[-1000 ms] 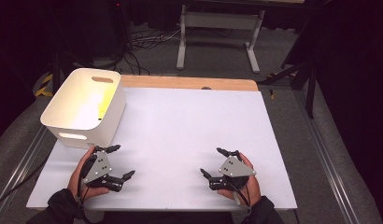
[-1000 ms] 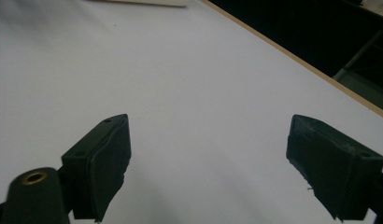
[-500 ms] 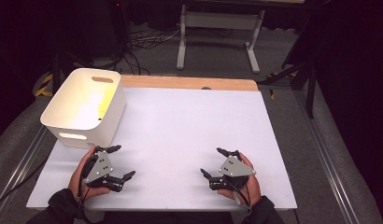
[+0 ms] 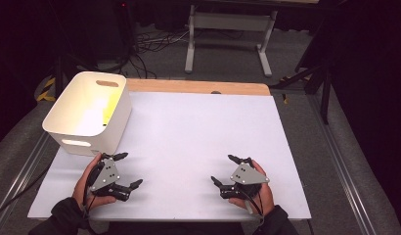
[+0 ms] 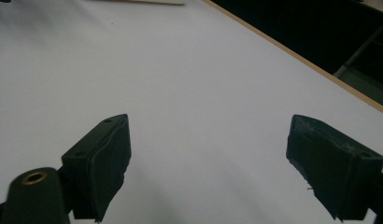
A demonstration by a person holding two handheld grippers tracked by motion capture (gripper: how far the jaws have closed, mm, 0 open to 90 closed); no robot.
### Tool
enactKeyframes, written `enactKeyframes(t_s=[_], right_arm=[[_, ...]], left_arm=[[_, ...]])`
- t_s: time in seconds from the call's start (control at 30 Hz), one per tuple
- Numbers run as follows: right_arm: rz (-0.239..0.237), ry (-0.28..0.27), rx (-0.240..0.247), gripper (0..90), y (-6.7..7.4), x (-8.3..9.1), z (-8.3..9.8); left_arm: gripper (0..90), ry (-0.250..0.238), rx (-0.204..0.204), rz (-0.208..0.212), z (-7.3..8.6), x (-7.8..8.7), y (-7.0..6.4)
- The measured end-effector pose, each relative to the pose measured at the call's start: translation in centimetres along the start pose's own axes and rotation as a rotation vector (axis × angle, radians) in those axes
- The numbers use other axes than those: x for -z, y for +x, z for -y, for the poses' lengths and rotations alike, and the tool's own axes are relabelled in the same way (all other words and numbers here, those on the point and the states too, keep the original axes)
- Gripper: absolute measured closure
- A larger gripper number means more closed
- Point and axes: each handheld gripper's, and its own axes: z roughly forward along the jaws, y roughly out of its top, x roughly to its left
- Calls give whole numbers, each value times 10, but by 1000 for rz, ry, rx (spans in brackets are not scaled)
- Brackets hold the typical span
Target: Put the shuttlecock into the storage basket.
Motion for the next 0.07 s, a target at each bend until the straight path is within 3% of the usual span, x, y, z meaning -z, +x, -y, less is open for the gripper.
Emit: enactKeyframes(t_s=[0.07], right_arm=[[-2,-1,-3,149,0,0,0]], left_arm=[[42,4,-3,-2,-1,-1,0]])
